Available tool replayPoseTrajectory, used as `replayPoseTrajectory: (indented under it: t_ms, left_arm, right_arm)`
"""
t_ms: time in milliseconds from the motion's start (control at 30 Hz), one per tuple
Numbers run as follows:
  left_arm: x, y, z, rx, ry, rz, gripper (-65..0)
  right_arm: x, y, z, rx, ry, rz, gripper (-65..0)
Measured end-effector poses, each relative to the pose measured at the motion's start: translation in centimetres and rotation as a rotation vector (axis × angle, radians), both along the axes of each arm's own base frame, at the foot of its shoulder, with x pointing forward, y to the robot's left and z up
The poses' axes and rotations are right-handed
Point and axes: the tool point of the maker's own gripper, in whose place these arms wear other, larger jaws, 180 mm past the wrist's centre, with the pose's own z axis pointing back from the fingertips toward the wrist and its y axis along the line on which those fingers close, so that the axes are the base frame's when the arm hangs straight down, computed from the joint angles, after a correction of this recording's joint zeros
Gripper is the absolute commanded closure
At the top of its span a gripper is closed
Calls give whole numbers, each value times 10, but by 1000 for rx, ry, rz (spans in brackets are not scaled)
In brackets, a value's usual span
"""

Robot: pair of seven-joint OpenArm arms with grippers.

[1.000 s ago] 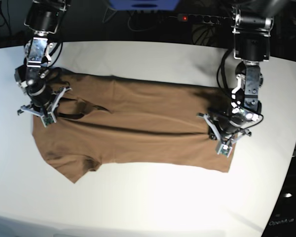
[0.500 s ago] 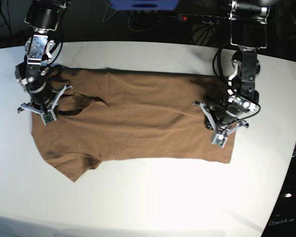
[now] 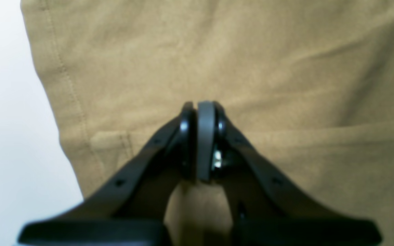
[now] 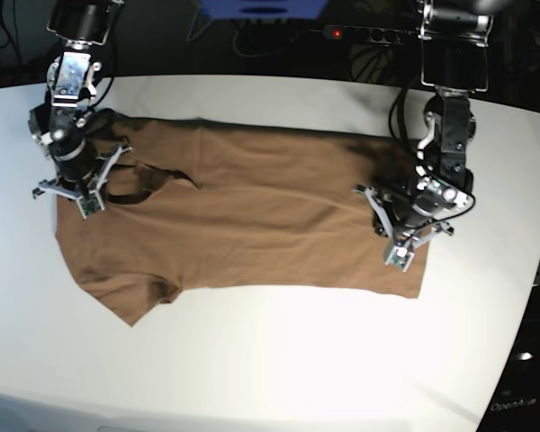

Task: Fold the T-shirt properly
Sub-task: 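Release the shirt and lift both grippers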

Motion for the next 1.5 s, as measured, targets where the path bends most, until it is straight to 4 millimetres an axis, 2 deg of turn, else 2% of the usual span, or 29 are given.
replayPoseTrajectory:
  t_ms: [333,667,1033,1167,1233,1433,1500]
  left_arm:
    - [0,0,0,1,2,0,-26]
    - [0,0,0,4,4,3,-26]
    - [-1,0,0,4,4,3,-26]
    - [-1,0,0,4,4,3,-26]
    - [0,0,0,4,3,3,-26]
    - [-3,-1,6,35,12,-8,-26]
    - [-6,-1,7,40,9,-12,-26]
  right_arm:
    - [-2,0,7,-49,28,23,0]
    - [12,1,14,-62,45,58,0]
    - [25,-4,48,-130,-26,73,-1]
    - [28,-6,54,-142,-40,74,-9]
    - [34,-8,59,-149,-51,77,-62]
    - [69,-8,90,-156,-145,72,-326]
    - [73,-10,95,-154,-160,61,-371]
